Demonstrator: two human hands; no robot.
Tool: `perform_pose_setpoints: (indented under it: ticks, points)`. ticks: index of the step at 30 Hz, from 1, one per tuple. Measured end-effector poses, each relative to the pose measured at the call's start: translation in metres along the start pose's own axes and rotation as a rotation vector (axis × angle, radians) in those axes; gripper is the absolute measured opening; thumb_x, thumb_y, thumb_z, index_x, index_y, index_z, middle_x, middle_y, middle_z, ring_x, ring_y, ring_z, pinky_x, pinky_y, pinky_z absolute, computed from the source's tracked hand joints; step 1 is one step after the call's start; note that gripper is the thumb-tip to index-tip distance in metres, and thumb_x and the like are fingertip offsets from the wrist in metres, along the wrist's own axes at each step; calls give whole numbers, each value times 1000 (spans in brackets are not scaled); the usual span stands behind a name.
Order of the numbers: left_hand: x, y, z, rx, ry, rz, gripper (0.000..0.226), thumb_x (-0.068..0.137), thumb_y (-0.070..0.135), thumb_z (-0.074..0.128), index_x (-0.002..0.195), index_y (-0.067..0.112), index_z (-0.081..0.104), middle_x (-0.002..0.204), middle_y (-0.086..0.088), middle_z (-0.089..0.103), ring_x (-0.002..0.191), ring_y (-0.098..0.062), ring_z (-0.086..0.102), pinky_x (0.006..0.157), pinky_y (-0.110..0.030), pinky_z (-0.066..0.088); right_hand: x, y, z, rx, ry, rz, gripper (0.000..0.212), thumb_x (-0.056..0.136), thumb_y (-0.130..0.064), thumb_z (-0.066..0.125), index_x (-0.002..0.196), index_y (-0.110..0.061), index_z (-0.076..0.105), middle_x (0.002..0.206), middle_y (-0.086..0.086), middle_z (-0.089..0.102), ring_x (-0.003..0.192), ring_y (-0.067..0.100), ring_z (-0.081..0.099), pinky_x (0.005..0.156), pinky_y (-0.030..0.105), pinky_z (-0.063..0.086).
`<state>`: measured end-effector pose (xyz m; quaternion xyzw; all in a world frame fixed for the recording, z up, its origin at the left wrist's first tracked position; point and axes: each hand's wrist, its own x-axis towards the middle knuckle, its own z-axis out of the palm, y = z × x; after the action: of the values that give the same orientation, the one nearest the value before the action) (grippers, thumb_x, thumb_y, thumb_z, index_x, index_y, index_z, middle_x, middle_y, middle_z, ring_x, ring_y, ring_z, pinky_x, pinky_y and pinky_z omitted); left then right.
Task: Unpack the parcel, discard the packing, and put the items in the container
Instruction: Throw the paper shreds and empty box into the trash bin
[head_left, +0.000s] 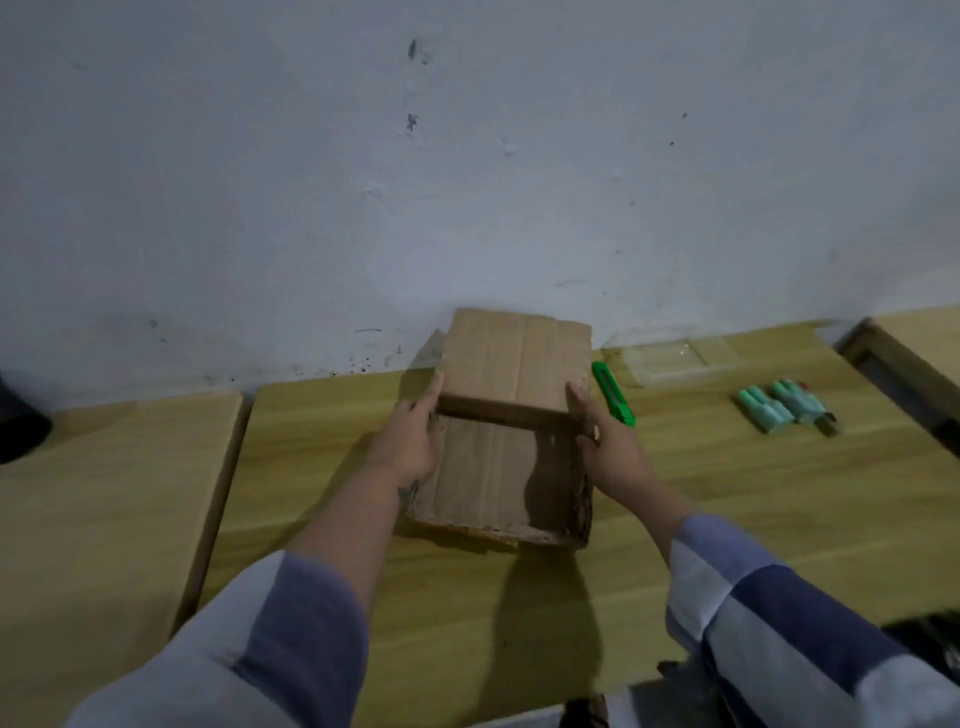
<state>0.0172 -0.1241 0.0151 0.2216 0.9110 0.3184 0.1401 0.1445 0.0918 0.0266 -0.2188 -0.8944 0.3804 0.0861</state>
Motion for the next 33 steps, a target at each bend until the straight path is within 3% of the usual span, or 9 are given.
perform_pose_setpoints:
  ticks: [3,8,11,13,19,25,27,30,33]
  points:
    - [-3,26,9,-1,-15,88,80,96,6,43,144,56,3,148,-8,33,130,-27,42,105,-45,42,-26,7,-23,13,99,54,69,89,7,43,145,-29,29,139,13,51,123,31,51,84,16,36]
    - [-7,75,37,-33,-83,239,83,95,1,45,145,54,5,147,-7,34,126,-26,43,102,-41,43,-68,27,-70,-12,251,130,67,90,5,43,145,-32,30,142,11,48,128,30,47,90,21,37]
    - [-12,107,56,-55,-122,317,77,96,6,46,147,49,7,140,-5,38,110,-18,48,89,-30,43,-93,45,-95,-27,333,183,65,92,1,43,144,-37,30,143,10,45,126,30,47,89,25,40]
    - [-17,129,70,-50,-146,367,77,96,6,47,148,48,8,135,-5,41,103,-19,51,84,-30,44,-110,58,-110,-43,383,221,64,93,-1,44,143,-38,30,141,11,44,125,30,46,88,25,40]
    - [-38,200,130,-27,-281,510,75,95,5,45,150,42,11,139,-11,41,125,-29,45,92,-26,35,-174,107,-159,-108,522,387,65,92,-3,49,144,-38,28,125,13,46,115,29,49,90,27,37]
    - [-80,278,209,-13,-396,605,74,96,7,48,150,41,12,139,-9,41,126,-26,43,95,-25,32,-250,174,-215,-126,619,512,66,90,0,50,144,-33,33,117,12,46,104,28,51,93,31,39]
    - [-96,305,237,-12,-416,620,73,96,8,48,150,42,12,141,-8,41,126,-25,43,96,-27,34,-274,197,-236,-120,642,537,66,90,2,49,143,-33,33,107,6,40,94,20,47,93,29,38]
    - [-118,343,279,2,-450,633,73,96,8,48,151,39,11,138,-9,42,126,-26,43,100,-30,34,-302,235,-269,-109,667,567,65,90,2,48,142,-33,35,105,4,37,94,15,42,91,24,36]
    - [-135,378,323,30,-483,657,73,95,8,49,151,36,11,137,-14,43,124,-30,45,96,-27,35,-326,275,-298,-96,668,622,63,91,-1,48,143,-34,34,104,6,38,88,17,45,88,26,40]
